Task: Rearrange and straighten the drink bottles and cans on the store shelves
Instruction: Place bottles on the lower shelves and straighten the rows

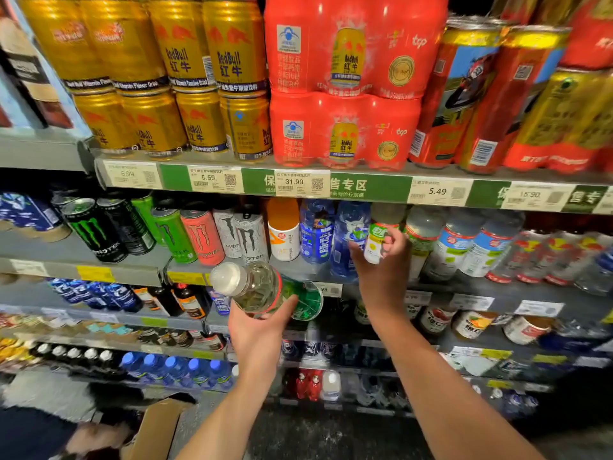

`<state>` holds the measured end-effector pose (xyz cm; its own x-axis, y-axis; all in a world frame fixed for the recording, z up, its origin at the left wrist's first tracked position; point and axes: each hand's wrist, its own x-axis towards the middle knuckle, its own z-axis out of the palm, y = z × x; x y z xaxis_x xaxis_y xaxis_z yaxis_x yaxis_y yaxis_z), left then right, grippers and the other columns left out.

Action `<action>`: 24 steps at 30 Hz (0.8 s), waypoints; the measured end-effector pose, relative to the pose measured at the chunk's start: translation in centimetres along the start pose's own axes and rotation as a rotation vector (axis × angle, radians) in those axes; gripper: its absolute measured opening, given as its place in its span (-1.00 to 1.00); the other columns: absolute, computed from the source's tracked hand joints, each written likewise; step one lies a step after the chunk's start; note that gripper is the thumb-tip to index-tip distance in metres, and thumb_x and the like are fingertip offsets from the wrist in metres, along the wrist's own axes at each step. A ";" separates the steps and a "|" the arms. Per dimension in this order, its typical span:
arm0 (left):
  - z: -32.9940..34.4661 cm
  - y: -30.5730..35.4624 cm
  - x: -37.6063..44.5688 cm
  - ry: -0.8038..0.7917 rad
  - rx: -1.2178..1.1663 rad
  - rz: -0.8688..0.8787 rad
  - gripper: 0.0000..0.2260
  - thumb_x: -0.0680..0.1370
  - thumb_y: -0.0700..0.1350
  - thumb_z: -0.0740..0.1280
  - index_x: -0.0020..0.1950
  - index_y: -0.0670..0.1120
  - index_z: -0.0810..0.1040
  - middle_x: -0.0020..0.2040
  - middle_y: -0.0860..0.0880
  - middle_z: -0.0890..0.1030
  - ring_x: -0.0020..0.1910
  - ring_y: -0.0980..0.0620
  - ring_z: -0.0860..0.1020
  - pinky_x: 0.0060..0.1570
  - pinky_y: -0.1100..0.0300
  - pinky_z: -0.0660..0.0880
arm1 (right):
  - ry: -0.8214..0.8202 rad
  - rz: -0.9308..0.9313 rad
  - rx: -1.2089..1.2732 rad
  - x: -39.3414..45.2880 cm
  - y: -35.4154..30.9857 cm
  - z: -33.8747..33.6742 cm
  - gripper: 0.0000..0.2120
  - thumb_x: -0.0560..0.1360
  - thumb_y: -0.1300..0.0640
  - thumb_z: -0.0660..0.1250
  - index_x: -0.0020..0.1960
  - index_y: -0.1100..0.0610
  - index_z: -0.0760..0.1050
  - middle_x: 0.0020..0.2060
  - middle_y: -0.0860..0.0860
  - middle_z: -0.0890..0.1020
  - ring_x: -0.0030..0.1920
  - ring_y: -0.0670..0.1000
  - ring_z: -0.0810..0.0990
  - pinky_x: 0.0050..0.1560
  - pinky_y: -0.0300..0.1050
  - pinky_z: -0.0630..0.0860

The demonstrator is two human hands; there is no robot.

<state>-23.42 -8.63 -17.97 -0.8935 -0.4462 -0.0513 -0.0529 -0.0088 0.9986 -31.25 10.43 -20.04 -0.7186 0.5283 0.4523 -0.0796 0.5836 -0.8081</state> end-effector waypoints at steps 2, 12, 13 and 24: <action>-0.7 -0.1 -0.3 0.039 0.055 -0.016 -0.48 0.32 -0.17 0.64 0.22 -0.10 0.55 0.01 0.10 0.65 -0.01 0.30 0.59 0.08 0.35 0.47 | -0.063 0.019 0.004 -0.3 -0.6 2.1 -0.19 0.37 -0.17 0.52 0.37 0.35 0.36 0.22 0.29 0.51 0.26 0.28 0.49 0.30 0.18 0.42; -4.7 -2.2 -1.5 0.247 0.093 -0.001 -0.39 0.32 -0.12 0.65 0.30 -0.21 0.54 0.10 -0.05 0.65 0.10 -0.01 0.61 0.09 0.38 0.46 | 0.098 0.042 -0.022 0.9 -1.6 5.4 -0.36 0.20 0.02 0.54 0.13 0.38 0.48 -0.04 0.28 0.56 -0.01 0.31 0.54 0.02 0.18 0.50; -5.1 -2.5 -1.5 0.256 0.095 -0.003 -0.40 0.33 -0.14 0.64 0.31 -0.21 0.53 0.08 -0.03 0.63 0.08 0.01 0.59 0.07 0.44 0.44 | 0.108 0.048 -0.007 1.0 -1.8 5.4 -0.39 0.19 0.01 0.51 0.09 0.35 0.48 -0.06 0.25 0.56 -0.03 0.29 0.54 0.02 0.16 0.51; -9.0 -4.9 1.1 0.073 0.068 -0.068 -0.39 0.30 -0.17 0.65 0.28 -0.14 0.50 0.10 0.01 0.65 0.10 0.14 0.62 -0.03 0.55 0.43 | 0.019 0.099 0.106 -3.2 -1.4 4.0 -0.31 0.25 0.02 0.56 0.30 0.21 0.42 0.16 0.14 0.58 0.14 0.10 0.59 0.13 -0.17 0.48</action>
<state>-20.17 -17.16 -22.77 -0.8518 -0.5110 -0.1152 -0.1447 0.0181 0.9893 -31.64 5.46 -21.85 -0.7136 0.5921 0.3744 -0.0824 0.4597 -0.8842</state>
